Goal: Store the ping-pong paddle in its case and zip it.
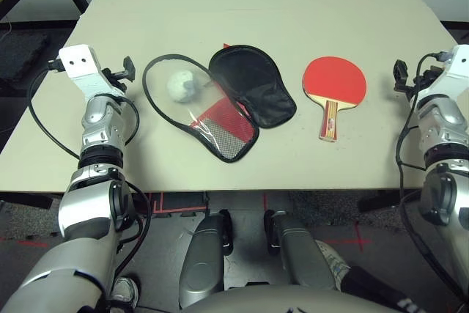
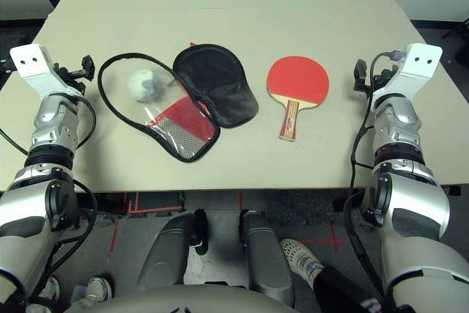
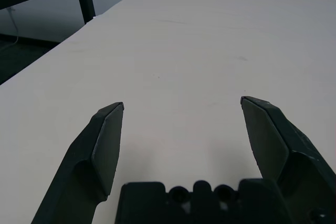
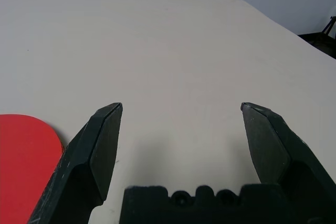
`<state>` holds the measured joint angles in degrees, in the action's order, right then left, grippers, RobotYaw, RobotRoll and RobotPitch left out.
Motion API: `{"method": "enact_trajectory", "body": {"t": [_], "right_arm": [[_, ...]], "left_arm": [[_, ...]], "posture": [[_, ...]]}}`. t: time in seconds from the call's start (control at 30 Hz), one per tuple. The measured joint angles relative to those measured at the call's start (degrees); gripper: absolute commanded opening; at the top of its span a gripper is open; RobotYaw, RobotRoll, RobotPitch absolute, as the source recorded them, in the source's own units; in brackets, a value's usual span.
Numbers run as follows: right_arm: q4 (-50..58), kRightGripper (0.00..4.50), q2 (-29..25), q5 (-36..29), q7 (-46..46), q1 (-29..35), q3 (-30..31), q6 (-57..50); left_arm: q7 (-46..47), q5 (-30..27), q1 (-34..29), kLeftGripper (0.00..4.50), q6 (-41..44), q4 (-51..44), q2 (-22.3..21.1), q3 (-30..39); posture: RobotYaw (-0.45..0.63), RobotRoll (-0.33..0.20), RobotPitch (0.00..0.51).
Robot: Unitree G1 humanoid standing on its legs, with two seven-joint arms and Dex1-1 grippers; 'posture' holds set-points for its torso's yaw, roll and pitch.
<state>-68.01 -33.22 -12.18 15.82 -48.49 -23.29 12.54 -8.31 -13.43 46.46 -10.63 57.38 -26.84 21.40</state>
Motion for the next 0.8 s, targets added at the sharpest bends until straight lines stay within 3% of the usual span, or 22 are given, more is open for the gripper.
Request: {"method": "enact_trajectory", "body": {"t": [0.27, 0.37, 0.5, 0.63, 0.8], "right_arm": [[0.56, 4.48, -0.46, -0.43, -0.3, 0.63, 0.0, -0.75], [4.49, 4.48, -2.0, -0.35, -0.97, 0.47, 0.59, -7.34], [17.99, 4.48, -3.21, -0.02, -2.21, 2.15, 2.95, -24.09], [44.32, 4.48, -4.23, -1.86, -3.62, 7.04, 6.18, -55.23], [67.63, 4.48, -1.47, -5.31, -5.75, 9.2, 6.76, -82.09]], "left_arm": [[-1.0, 0.06, 0.76, 4.5, 0.08, 0.06, 0.51, -0.47], [-3.83, 0.26, 3.87, 4.5, 1.03, 0.07, -1.21, -1.73], [-9.83, 0.22, 9.1, 4.5, 3.79, -0.11, -3.91, -2.74], [-22.7, 0.87, 14.1, 4.5, 10.76, -0.57, -6.37, -8.12], [-36.39, 1.56, 17.37, 4.5, 17.82, -4.97, -6.67, -14.18]], "posture": [[-0.04, 0.0, 0.216], [-0.04, 0.0, 0.218], [-0.05, 0.0, 0.216], [-0.05, 0.0, 0.211], [-0.06, 0.0, 0.212]]}}
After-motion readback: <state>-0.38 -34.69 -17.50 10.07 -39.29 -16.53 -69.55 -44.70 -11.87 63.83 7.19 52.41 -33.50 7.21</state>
